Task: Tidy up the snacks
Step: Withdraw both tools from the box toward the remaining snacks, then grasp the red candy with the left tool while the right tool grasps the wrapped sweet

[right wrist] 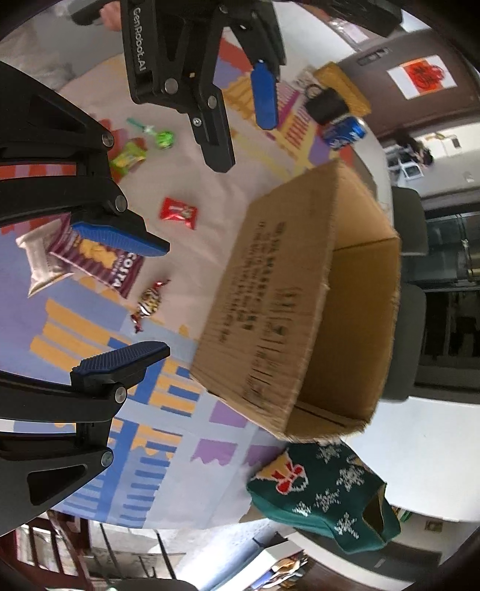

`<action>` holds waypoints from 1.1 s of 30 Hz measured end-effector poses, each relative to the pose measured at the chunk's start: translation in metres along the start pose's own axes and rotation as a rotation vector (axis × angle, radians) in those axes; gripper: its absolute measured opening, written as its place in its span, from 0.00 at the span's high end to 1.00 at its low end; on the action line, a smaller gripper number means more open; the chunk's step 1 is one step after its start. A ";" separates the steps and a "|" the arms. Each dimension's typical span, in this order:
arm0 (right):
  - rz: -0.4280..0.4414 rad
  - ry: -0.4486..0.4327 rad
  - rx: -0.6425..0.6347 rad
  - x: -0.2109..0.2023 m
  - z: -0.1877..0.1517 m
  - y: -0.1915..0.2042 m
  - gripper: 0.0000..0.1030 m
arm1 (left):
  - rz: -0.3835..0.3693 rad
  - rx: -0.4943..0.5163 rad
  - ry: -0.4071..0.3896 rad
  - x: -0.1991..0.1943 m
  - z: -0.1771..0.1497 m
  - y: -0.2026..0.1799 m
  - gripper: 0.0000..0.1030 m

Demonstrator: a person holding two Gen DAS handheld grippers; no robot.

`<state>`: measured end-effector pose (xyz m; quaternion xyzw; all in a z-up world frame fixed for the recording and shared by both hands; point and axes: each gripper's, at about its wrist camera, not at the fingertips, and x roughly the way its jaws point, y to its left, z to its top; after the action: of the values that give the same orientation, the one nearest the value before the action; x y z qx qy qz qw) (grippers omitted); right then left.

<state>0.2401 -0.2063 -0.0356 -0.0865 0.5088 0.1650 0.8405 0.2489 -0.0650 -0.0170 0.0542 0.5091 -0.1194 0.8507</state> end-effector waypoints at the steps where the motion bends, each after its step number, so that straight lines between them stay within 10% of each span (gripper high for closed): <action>1: 0.000 0.005 -0.007 0.002 -0.002 0.001 0.53 | -0.002 0.001 0.010 0.004 -0.003 -0.001 0.32; 33: 0.031 0.140 -0.087 0.085 -0.010 0.001 0.53 | -0.026 -0.076 0.193 0.103 -0.022 0.001 0.42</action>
<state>0.2674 -0.1921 -0.1152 -0.1265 0.5599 0.1936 0.7956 0.2767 -0.0743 -0.1181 0.0266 0.5935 -0.1052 0.7975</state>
